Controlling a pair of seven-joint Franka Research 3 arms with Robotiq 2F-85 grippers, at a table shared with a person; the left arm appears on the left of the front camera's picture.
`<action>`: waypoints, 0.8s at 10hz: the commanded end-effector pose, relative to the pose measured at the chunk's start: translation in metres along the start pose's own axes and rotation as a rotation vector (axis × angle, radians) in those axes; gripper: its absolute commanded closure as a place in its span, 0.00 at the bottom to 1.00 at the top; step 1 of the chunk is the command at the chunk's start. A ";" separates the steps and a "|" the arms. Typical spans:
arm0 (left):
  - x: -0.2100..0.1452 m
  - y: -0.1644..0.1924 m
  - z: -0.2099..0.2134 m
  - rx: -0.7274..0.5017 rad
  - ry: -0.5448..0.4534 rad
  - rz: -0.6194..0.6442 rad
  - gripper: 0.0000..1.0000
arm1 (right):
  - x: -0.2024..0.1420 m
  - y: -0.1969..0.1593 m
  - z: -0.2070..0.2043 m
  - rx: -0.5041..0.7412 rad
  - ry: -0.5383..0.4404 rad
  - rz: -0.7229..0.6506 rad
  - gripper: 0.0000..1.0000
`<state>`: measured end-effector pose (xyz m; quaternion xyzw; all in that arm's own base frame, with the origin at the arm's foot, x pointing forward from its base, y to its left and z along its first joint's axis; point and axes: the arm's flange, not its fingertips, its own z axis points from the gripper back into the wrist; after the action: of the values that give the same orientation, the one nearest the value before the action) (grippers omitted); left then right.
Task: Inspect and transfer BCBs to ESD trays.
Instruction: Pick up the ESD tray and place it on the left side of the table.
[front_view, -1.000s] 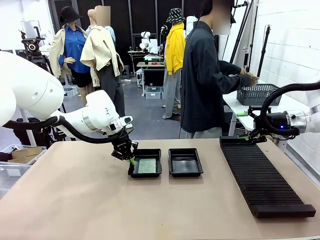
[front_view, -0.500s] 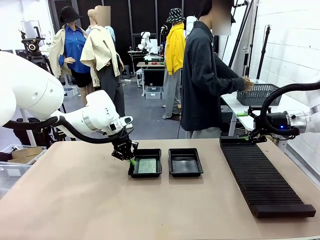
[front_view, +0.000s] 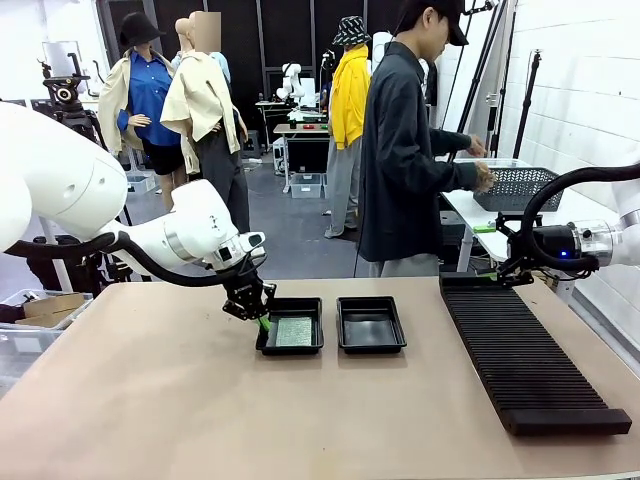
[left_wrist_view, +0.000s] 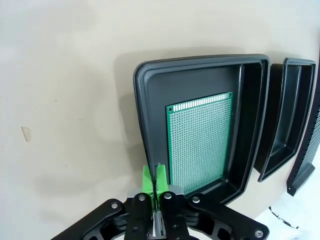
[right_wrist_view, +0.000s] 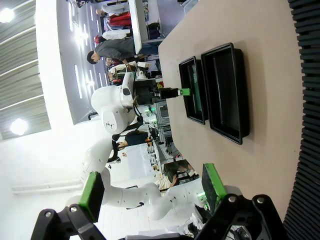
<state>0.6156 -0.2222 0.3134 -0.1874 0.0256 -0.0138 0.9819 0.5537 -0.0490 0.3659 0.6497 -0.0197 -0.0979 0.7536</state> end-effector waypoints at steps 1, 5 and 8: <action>-0.019 0.015 0.017 0.029 -0.005 -0.007 1.00 | -0.001 0.001 0.000 -0.006 -0.007 0.000 0.00; -0.041 0.045 0.037 0.060 -0.011 -0.005 1.00 | -0.001 0.001 0.000 -0.006 -0.007 0.000 0.00; -0.062 0.078 0.056 0.085 -0.018 0.022 1.00 | -0.001 0.001 0.000 -0.006 -0.007 0.000 0.00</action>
<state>0.5697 -0.1406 0.3344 -0.1591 0.0226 0.0023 0.9870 0.5536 -0.0494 0.3658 0.6497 -0.0199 -0.0982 0.7536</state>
